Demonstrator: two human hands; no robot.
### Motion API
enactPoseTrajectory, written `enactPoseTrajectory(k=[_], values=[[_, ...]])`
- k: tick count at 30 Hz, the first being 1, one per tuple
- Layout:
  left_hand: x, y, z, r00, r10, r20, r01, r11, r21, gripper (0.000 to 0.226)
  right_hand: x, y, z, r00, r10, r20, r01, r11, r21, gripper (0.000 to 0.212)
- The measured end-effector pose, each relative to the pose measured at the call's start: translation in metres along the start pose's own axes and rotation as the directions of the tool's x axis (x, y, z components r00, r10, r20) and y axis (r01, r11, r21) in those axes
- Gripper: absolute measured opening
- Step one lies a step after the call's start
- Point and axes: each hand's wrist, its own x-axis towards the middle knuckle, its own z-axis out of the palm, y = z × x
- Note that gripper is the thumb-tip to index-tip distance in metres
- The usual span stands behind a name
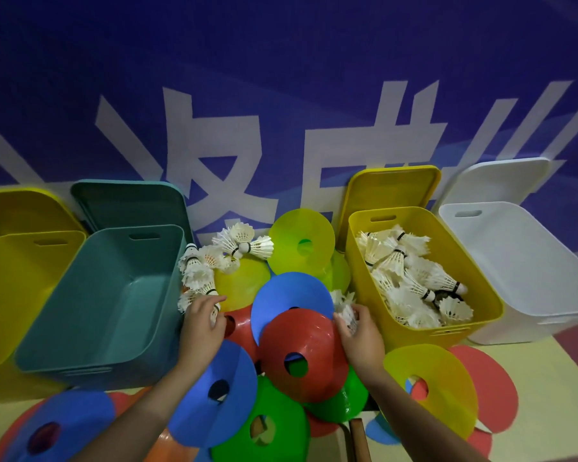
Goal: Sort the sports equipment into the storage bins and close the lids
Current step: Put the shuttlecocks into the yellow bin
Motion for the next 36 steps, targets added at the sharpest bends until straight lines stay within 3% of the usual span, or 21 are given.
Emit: enactPoseTrajectory(k=[4, 7, 13, 18, 22, 30, 36], values=[[0.006, -0.015, -0.004, 1.000, 0.019, 0.006, -0.020, 0.976, 0.215, 0.037, 0.006, -0.016, -0.008, 0.995, -0.094, -0.046, 0.090, 0.993, -0.075, 0.052], [0.011, -0.027, -0.005, 0.999, -0.032, 0.044, 0.012, 0.923, 0.385, 0.045, 0.015, -0.033, -0.010, 0.993, -0.101, -0.052, 0.103, 0.994, 0.039, 0.051], [0.010, -0.047, -0.003, 0.930, -0.230, 0.288, 0.006, 0.791, 0.612, 0.059, 0.033, -0.058, 0.005, 0.997, -0.082, 0.003, 0.081, 0.986, 0.148, 0.052], [0.008, -0.043, -0.004, 0.982, -0.065, 0.179, -0.004, 0.932, 0.363, 0.053, 0.044, -0.067, 0.002, 0.996, -0.053, 0.068, 0.041, 0.985, 0.167, 0.056], [0.006, -0.017, -0.006, 0.989, -0.052, 0.137, 0.037, 0.993, 0.114, 0.051, 0.047, -0.066, -0.008, 0.988, -0.090, 0.128, 0.063, 0.977, 0.203, 0.057], [0.001, 0.057, 0.030, 0.975, -0.048, 0.215, 0.092, 0.976, -0.199, 0.051, 0.045, -0.049, -0.041, 0.972, -0.122, 0.199, 0.044, 0.934, 0.356, 0.020], [0.008, 0.119, 0.074, 0.980, -0.040, 0.197, 0.099, 0.949, -0.298, 0.044, 0.056, -0.035, -0.088, 0.977, -0.037, 0.209, -0.085, 0.833, 0.547, 0.023]])
